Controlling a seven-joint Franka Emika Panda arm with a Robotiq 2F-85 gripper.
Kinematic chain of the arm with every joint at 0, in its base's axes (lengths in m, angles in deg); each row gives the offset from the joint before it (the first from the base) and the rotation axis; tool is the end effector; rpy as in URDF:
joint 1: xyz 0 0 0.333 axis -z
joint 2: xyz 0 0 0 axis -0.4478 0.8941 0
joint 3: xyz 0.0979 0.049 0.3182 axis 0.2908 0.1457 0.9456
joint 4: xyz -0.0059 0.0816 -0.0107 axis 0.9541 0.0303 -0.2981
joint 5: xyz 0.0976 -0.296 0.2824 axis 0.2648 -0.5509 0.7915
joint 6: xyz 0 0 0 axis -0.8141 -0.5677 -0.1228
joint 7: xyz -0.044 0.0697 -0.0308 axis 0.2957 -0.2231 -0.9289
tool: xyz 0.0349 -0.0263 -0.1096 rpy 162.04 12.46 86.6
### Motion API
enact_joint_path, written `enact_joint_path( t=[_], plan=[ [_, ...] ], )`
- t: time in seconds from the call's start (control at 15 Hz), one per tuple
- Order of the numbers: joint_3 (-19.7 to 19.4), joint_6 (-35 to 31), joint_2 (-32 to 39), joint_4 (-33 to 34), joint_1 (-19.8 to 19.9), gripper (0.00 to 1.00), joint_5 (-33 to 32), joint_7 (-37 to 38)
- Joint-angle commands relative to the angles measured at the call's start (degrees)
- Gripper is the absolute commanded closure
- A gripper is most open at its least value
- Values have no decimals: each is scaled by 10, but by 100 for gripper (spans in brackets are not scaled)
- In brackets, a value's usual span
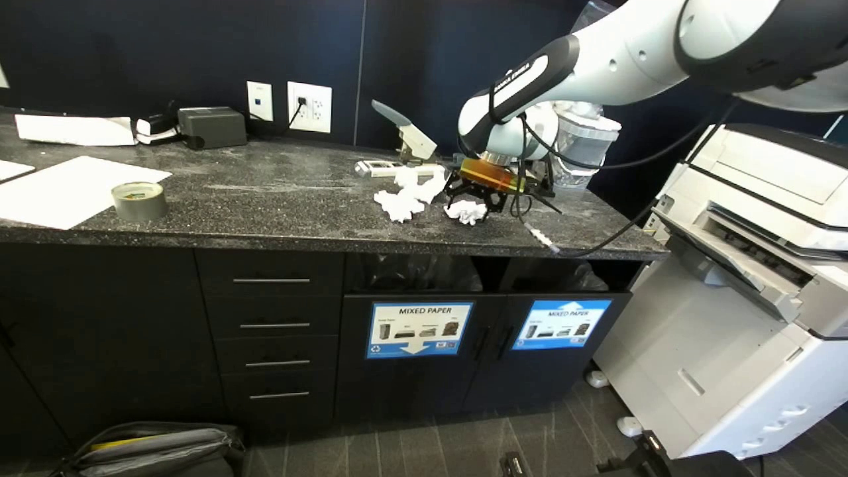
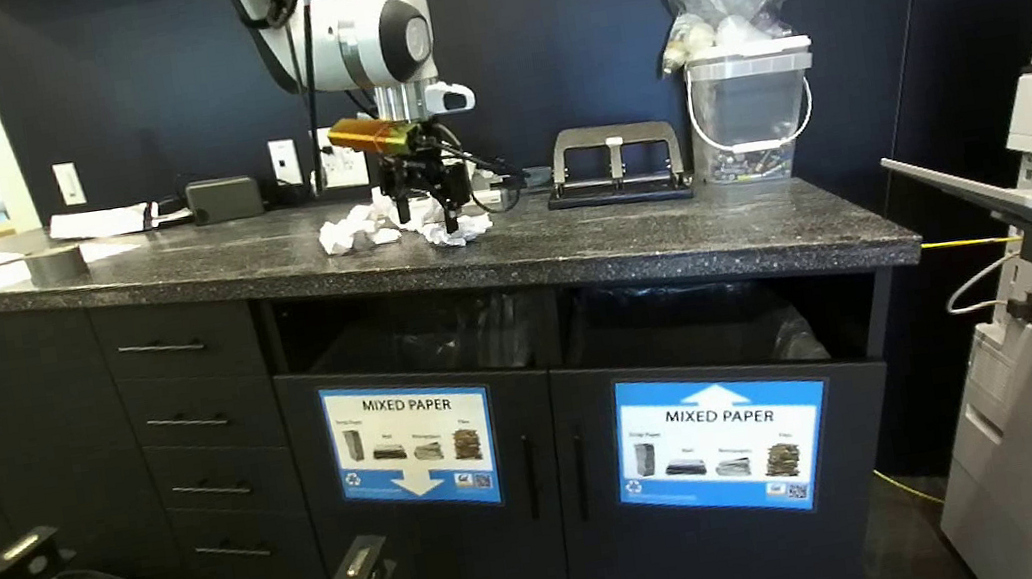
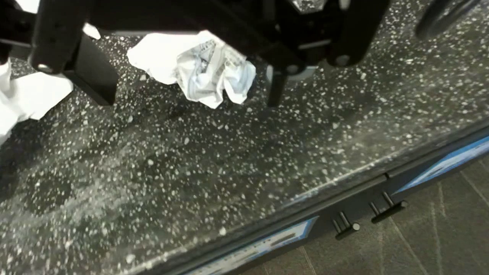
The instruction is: Put the tissues inside the rubbish bin.
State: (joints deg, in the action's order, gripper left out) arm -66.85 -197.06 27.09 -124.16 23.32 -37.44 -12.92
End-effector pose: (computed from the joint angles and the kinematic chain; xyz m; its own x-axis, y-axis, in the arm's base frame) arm 0.7818 0.0406 0.2163 0.9158 -0.3686 0.1598 -0.3549 -0.9286 -0.1083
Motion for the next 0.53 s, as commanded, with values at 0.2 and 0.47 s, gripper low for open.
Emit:
enact_joint_path(
  t=[0.2,0.47],
  plan=[
    [-50,58,132,218,-23,0,19,130],
    [-70,75,174,284,-28,0,7,198]
  ],
)
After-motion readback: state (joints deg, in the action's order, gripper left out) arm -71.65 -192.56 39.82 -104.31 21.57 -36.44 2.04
